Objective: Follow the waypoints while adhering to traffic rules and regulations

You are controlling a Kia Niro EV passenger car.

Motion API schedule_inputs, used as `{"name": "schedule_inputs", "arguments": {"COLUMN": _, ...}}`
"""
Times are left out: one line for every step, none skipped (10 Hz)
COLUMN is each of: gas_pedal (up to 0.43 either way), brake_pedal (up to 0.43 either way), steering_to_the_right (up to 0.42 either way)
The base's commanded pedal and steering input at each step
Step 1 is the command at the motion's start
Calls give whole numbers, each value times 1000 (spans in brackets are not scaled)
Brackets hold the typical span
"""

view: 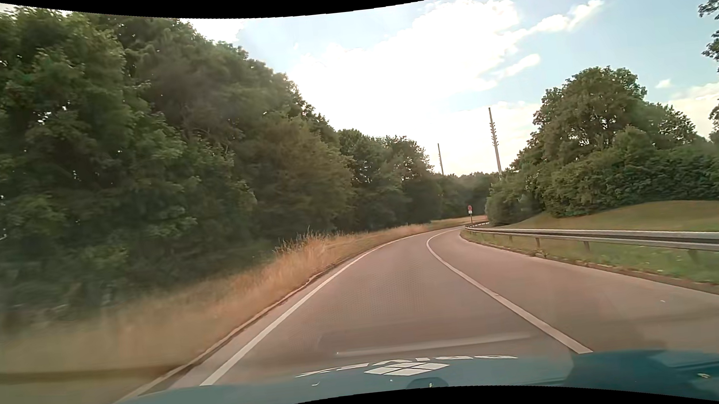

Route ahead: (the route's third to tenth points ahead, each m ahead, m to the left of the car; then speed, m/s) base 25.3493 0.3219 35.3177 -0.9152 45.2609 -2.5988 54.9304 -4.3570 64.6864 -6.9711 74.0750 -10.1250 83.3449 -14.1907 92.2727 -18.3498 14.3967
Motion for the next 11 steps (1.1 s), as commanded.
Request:
{"name": "schedule_inputs", "arguments": {"gas_pedal": 209, "brake_pedal": 0, "steering_to_the_right": 11}}
{"name": "schedule_inputs", "arguments": {"gas_pedal": 209, "brake_pedal": 0, "steering_to_the_right": 13}}
{"name": "schedule_inputs", "arguments": {"gas_pedal": 209, "brake_pedal": 0, "steering_to_the_right": 15}}
{"name": "schedule_inputs", "arguments": {"gas_pedal": 209, "brake_pedal": 0, "steering_to_the_right": 17}}
{"name": "schedule_inputs", "arguments": {"gas_pedal": 209, "brake_pedal": 0, "steering_to_the_right": 17}}
{"name": "schedule_inputs", "arguments": {"gas_pedal": 209, "brake_pedal": 0, "steering_to_the_right": 17}}
{"name": "schedule_inputs", "arguments": {"gas_pedal": 197, "brake_pedal": 0, "steering_to_the_right": 17}}
{"name": "schedule_inputs", "arguments": {"gas_pedal": 197, "brake_pedal": 0, "steering_to_the_right": 18}}
{"name": "schedule_inputs", "arguments": {"gas_pedal": 197, "brake_pedal": 0, "steering_to_the_right": 19}}
{"name": "schedule_inputs", "arguments": {"gas_pedal": 197, "brake_pedal": 0, "steering_to_the_right": 19}}
{"name": "schedule_inputs", "arguments": {"gas_pedal": 197, "brake_pedal": 0, "steering_to_the_right": 19}}
